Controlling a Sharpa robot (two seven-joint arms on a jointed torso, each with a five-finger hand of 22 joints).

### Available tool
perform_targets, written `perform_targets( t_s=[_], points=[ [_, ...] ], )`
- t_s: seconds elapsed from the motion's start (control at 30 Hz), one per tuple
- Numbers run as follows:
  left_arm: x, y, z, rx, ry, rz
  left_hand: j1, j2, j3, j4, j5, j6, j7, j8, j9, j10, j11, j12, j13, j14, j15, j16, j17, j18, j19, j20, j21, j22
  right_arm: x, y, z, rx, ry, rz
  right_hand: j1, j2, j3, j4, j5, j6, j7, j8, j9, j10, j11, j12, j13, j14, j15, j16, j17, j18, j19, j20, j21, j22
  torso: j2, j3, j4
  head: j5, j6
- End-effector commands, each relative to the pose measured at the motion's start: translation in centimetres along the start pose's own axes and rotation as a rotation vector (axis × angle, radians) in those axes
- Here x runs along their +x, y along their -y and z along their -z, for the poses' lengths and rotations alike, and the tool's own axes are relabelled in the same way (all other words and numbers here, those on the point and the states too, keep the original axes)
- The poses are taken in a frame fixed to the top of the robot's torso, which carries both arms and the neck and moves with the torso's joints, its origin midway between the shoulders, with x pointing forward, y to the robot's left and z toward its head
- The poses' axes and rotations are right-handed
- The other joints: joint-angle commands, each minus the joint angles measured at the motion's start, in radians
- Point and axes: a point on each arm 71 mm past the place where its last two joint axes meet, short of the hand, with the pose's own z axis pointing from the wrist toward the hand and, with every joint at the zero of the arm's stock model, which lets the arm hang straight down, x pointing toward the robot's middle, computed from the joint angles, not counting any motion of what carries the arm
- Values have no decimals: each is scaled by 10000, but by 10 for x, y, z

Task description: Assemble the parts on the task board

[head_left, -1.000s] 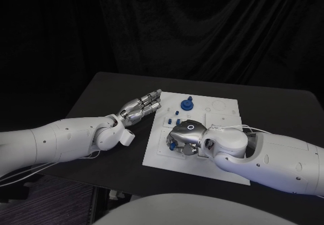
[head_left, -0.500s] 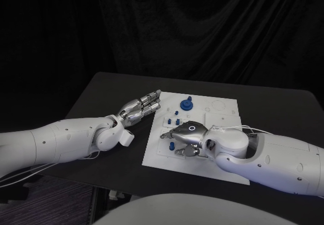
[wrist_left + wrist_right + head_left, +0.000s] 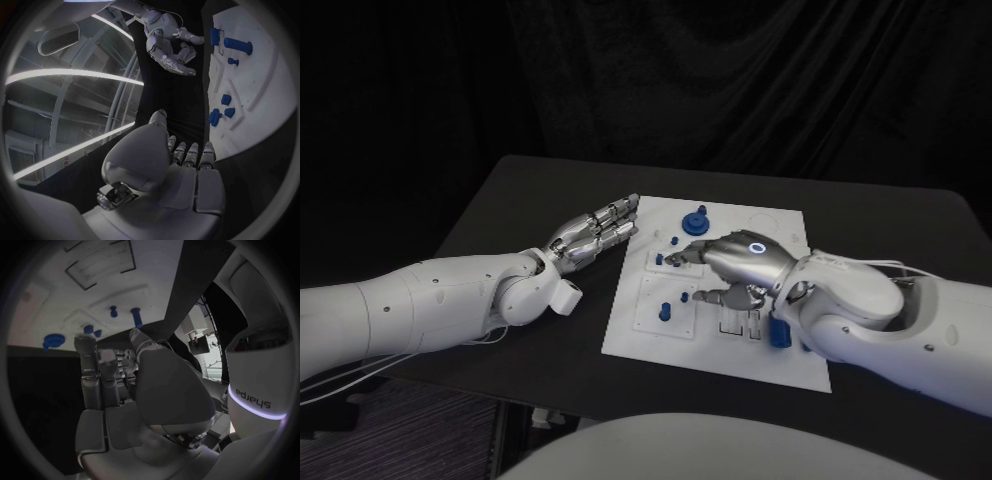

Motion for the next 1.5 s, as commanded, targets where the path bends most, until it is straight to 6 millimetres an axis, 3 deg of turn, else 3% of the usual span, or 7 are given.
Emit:
perform_targets(
  t_s=[0.03,0.33,0.53,0.73,0.8,1.17,1.5],
  points=[
    [0,2,1,350,124,0,-137,13,-8,-9,52,12,70,38,7,-9,104,-34,-9,2,-244,-37,-17,261,-5,-154,-35,-11,-27,13,14,438,1140,-676,105,161,94,-205,275,869,240,304,158,205,-54,284,9,56,-46,55,22,19,74,-40,147,760,-17,0,-26,-87,-2],
    [-3,5,3,784,732,-577,-268,-176,-217,305,239,492,328,104,59,99,-78,-2,24,2,-653,-37,-17,230,-5,-646,-35,-11,-41,66,80,3611,-113,-2481,-316,350,350,-326,243,2100,474,703,104,2753,-986,5157,2559,68,-732,-101,-228,35,16,-605,132,717,-59,1,-97,-340,-2],
    [-5,7,6,891,803,-756,-216,-134,-185,345,343,476,306,90,52,80,-107,-8,17,2,-675,-37,-17,236,-5,-662,-35,-11,-27,87,117,5333,-1098,-3475,-1787,581,-301,590,265,2636,306,1784,683,6463,-1078,9386,8269,1021,-816,1183,1316,-262,839,-729,2133,1140,-80,-55,-89,-523,-2],
    [-3,7,6,909,705,-709,-121,-97,-134,331,387,461,274,81,47,65,-91,-13,13,2,-650,-37,-17,242,-5,-631,-35,-11,-4,91,137,6536,-2160,-3900,-2730,850,-1110,944,55,1720,-182,4915,3013,10323,-1479,11370,13085,2326,-1210,3166,4084,-857,2042,-1073,5957,1920,-28,-48,-127,-816,-2],
    [-3,7,6,902,681,-691,-112,-94,-129,329,394,460,273,80,47,63,-90,-13,12,2,-645,-37,-17,243,-5,-625,-35,-11,3,92,140,6873,-2445,-3712,-3178,977,-1246,1028,25,1649,-255,5390,3399,10323,-1581,11370,13085,2541,-1289,3607,4789,-965,2205,-1168,6610,2059,-18,-33,-134,-942,-2],
    [-3,6,7,787,549,-560,46,-31,-30,302,456,359,235,58,32,32,-30,-22,4,2,-467,-37,-17,236,-5,-465,-35,-11,17,84,141,7395,-2693,-2449,-4918,1297,-1595,1075,-652,2277,-541,5605,3927,10323,-1847,11370,13085,2639,-1526,3829,5124,-1222,2541,-1410,8040,2393,-50,-37,-101,-2058,-2],
    [0,4,7,683,414,-418,99,13,25,295,456,276,192,48,23,17,40,-26,-1,2,-390,-37,-17,226,-5,-399,-35,-11,25,70,134,7289,-2938,-2024,-5323,1298,-1658,1082,-1268,2351,-570,5491,4190,10323,-1874,11370,13085,2676,-1552,3937,5309,-1228,2545,-1447,8129,2399,-54,-35,-122,-2441,-2]
  ],
)
